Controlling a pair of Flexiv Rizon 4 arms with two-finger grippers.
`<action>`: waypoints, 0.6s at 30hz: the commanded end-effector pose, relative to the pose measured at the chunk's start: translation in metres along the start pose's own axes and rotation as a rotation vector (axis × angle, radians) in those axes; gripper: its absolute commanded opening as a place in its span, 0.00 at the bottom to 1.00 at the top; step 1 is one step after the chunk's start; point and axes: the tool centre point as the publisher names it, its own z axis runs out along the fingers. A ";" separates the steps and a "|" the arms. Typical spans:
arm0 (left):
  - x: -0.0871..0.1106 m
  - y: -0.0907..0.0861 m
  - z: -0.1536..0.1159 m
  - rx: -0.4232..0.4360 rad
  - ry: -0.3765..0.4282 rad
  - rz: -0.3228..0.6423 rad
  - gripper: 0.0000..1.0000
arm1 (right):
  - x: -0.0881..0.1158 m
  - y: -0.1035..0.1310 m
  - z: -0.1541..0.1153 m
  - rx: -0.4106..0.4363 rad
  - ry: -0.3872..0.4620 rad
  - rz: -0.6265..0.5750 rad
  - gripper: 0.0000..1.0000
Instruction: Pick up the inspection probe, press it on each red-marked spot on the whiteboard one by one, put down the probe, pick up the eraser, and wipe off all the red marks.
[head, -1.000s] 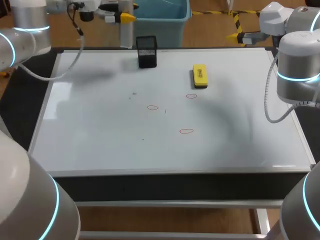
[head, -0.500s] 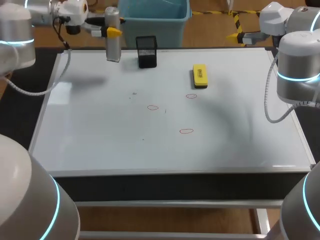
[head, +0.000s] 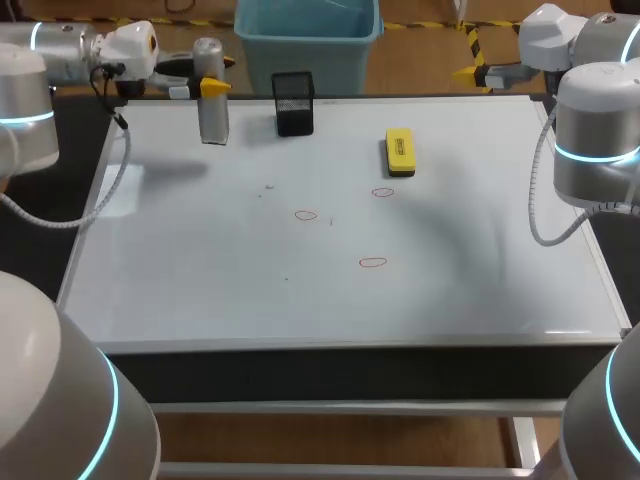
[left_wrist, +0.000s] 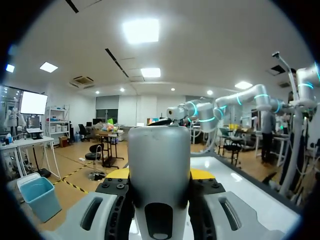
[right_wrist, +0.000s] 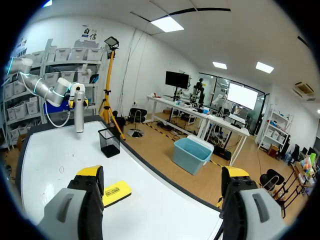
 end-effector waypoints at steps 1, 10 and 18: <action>0.007 0.000 0.002 0.001 -0.677 0.014 0.00 | 0.000 0.000 0.000 0.000 0.000 0.000 1.00; 0.012 0.006 -0.008 -0.029 -0.747 0.027 0.00 | 0.000 0.000 0.000 0.000 0.000 0.000 1.00; 0.015 0.004 -0.034 -0.036 -0.771 0.066 0.00 | 0.000 0.000 0.000 0.000 0.000 0.000 1.00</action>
